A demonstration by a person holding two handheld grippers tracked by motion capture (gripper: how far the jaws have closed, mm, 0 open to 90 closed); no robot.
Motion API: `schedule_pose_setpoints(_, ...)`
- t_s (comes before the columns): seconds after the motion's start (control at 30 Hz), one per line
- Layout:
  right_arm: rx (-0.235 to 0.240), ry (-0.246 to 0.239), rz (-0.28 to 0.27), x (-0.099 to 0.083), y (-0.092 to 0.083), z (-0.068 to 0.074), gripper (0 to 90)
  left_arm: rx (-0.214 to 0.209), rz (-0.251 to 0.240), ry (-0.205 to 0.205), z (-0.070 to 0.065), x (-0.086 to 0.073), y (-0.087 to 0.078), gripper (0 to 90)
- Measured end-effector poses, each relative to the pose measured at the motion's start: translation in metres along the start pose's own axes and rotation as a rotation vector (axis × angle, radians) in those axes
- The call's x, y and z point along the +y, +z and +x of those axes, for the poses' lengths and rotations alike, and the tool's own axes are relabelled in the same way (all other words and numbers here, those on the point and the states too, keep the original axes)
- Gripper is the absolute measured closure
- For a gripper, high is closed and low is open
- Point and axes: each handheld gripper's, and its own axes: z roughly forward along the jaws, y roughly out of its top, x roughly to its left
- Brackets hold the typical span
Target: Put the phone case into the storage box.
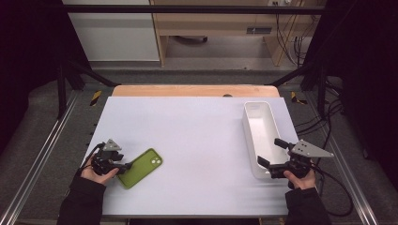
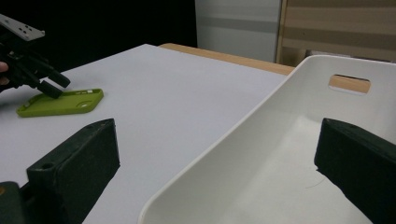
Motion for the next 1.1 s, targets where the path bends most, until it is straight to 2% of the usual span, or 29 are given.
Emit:
schedule_pose_setpoints(0.53, -0.001, -0.001, 0.002, 0.0001, -0.0003, -0.0001, 0.4, -0.038, 0.022, -0.005, 0.0009, 0.0002, -0.0023, 63.9)
schedule_pose_setpoints(1.1, 0.003, 0.001, 0.002, 0.0000, 0.0002, 0.0001, 0.4, -0.090, 0.031, 0.003, 0.0008, 0.0012, -0.0019, 78.2)
